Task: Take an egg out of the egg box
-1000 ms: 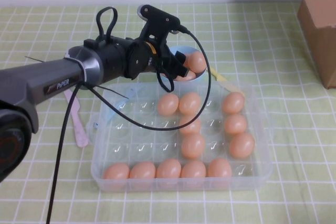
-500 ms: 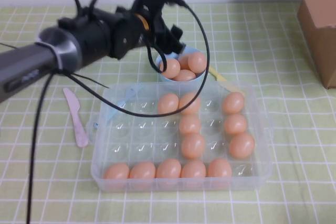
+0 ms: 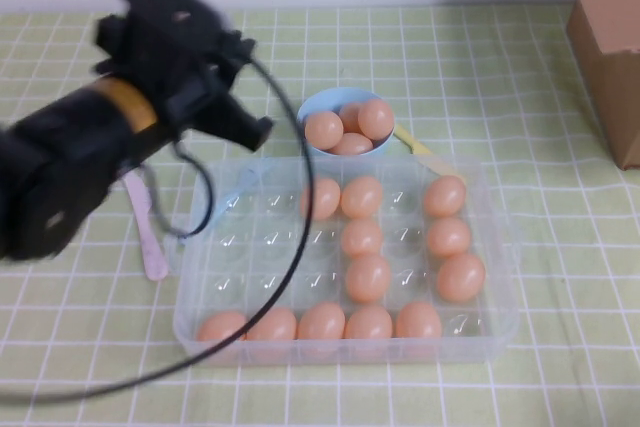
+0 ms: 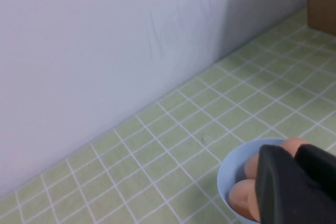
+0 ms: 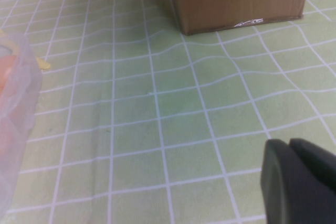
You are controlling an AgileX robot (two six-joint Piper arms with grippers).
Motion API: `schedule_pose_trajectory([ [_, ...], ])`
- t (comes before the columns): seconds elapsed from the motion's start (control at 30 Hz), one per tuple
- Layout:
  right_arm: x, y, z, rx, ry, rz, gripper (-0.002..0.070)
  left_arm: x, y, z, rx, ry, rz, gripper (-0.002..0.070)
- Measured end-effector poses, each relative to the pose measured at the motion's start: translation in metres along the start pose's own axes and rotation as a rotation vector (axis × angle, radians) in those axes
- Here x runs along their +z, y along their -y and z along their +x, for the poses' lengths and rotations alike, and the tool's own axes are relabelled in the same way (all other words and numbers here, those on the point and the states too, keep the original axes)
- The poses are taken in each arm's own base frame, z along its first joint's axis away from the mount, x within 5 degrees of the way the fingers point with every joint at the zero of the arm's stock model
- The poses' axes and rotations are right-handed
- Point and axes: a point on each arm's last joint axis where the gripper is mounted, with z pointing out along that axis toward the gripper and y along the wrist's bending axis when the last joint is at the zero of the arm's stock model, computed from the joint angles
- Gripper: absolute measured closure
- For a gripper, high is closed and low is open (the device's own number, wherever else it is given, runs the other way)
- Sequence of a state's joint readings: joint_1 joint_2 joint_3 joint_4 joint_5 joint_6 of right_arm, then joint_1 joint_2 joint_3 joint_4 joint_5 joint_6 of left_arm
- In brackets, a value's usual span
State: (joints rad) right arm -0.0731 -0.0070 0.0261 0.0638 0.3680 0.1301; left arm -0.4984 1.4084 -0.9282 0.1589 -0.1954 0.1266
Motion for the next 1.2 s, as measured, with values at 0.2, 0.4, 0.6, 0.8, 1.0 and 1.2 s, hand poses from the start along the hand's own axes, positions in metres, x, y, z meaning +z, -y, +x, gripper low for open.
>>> schedule_pose_trajectory([
  [0.2,0.0,0.0,0.0,0.0,0.0,0.0,0.0695,-0.08,-0.004,-0.012,0.003,0.033,-0.034,0.0673],
  [0.4,0.0,0.0,0.0,0.0,0.0,0.0,0.0695,-0.13,-0.003,-0.003,-0.003,-0.102,-0.039,0.0676],
  [0.6,0.0,0.0,0.0,0.0,0.0,0.0,0.0695,-0.162,-0.003,0.004,-0.046,-0.237,-0.04,0.0677],
  [0.8,0.0,0.0,0.0,0.0,0.0,0.0,0.0695,-0.169,-0.002,0.013,-0.071,-0.35,-0.034,0.0677],
  [1.0,0.0,0.0,0.0,0.0,0.0,0.0,0.0695,-0.178,-0.002,0.019,-0.077,-0.416,-0.034,0.0677],
  [1.2,0.0,0.0,0.0,0.0,0.0,0.0,0.0695,-0.204,0.001,0.031,-0.075,-0.356,-0.066,0.0678],
])
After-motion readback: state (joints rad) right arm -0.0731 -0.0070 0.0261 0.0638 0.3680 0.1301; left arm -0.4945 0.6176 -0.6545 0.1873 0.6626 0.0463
